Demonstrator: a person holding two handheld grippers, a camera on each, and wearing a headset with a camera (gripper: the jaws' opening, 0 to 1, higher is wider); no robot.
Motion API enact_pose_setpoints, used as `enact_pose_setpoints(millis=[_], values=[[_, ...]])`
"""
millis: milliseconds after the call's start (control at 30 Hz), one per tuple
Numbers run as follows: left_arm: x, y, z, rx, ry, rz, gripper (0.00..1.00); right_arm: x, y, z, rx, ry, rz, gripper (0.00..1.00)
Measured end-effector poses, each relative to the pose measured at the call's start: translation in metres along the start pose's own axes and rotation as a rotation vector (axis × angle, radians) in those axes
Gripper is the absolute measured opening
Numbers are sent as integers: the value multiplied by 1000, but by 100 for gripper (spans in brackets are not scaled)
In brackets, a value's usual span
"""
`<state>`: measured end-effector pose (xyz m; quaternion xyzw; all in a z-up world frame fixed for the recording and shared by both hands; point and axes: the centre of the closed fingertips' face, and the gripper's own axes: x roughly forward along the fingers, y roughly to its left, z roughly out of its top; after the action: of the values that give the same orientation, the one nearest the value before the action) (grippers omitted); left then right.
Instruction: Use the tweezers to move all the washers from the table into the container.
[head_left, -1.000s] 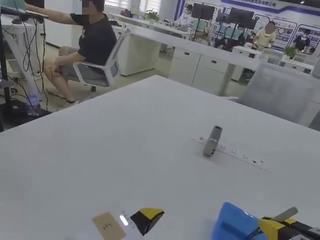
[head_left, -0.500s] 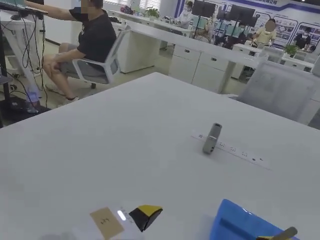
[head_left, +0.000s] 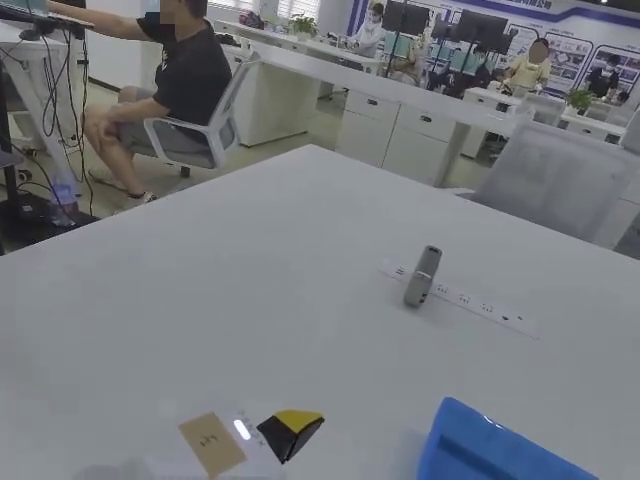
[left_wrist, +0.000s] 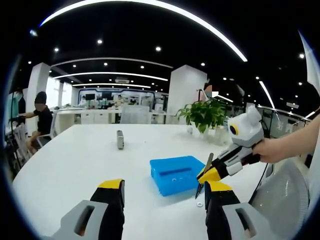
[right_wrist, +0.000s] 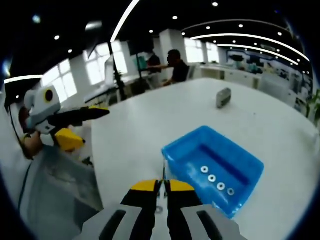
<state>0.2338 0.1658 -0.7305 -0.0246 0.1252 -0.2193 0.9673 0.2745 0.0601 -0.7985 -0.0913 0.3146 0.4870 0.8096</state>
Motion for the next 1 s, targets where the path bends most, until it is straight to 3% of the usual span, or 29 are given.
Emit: enact_pose_setpoints(millis=[200, 533, 1000], values=[[0, 0, -1, 2, 7, -3, 64, 2, 2, -14, -11, 40, -4, 3], [0, -1, -2, 5, 12, -8, 64, -1, 5, -15, -10, 35, -5, 4], [0, -2, -2, 8, 14, -9, 63, -2, 8, -19, -71, 56, -7, 3]])
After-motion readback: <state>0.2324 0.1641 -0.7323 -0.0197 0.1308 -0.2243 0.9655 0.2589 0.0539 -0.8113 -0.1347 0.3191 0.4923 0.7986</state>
